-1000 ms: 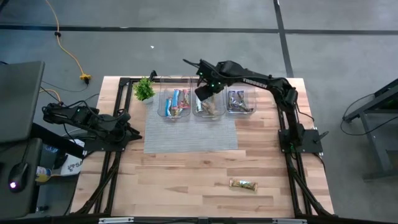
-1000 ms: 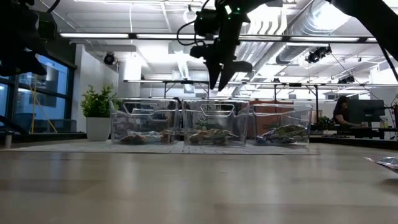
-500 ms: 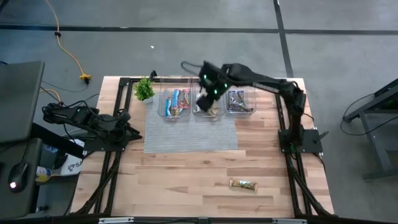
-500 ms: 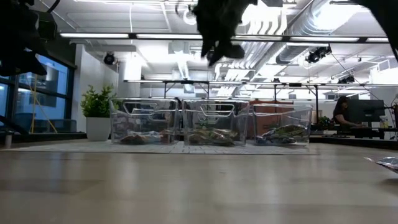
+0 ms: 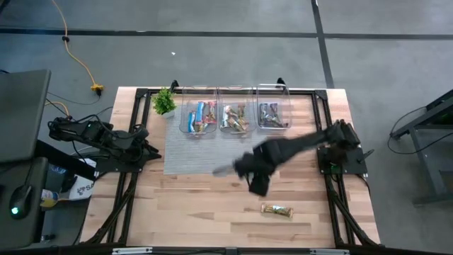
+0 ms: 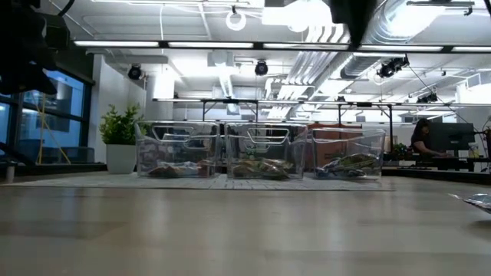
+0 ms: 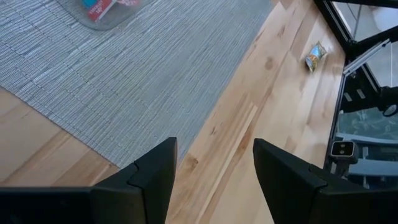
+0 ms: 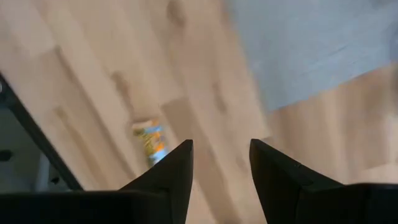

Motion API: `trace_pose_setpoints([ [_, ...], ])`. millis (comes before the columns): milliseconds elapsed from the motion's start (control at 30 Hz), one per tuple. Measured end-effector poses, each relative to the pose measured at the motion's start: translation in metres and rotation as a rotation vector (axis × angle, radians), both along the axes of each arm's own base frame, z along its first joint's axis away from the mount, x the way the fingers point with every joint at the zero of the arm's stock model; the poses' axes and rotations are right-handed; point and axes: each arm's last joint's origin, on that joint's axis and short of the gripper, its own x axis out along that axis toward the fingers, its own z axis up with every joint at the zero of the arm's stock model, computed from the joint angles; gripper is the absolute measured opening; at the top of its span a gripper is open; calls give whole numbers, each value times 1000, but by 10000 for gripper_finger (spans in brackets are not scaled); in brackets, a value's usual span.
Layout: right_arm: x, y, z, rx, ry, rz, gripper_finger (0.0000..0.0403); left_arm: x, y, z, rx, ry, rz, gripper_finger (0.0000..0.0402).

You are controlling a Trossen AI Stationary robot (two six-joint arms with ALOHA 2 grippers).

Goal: Pick and place Granola Bars by type
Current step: Put the yellow granola bar into the middle transparent bin

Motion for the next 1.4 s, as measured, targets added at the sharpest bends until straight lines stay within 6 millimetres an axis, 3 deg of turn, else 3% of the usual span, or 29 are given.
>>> trace_pose_setpoints([
  [200,-19,63,-42,33,-20,-72,142,0,0,0,3,4,-4,204],
  [433,-60,95,-70,30,-92,-256,142,0,0,-1,5,7,-14,204],
  [633,-87,116,-92,145,-211,-248,144,0,0,0,4,7,-15,204],
  [867,-108,121,-117,171,-181,-222,171,0,0,0,4,7,-15,204],
  [1133,-110,114,-135,151,-189,29,177,0,0,0,3,7,-15,204],
  [1400,-110,97,-154,129,-172,69,177,0,0,0,3,7,-15,204],
])
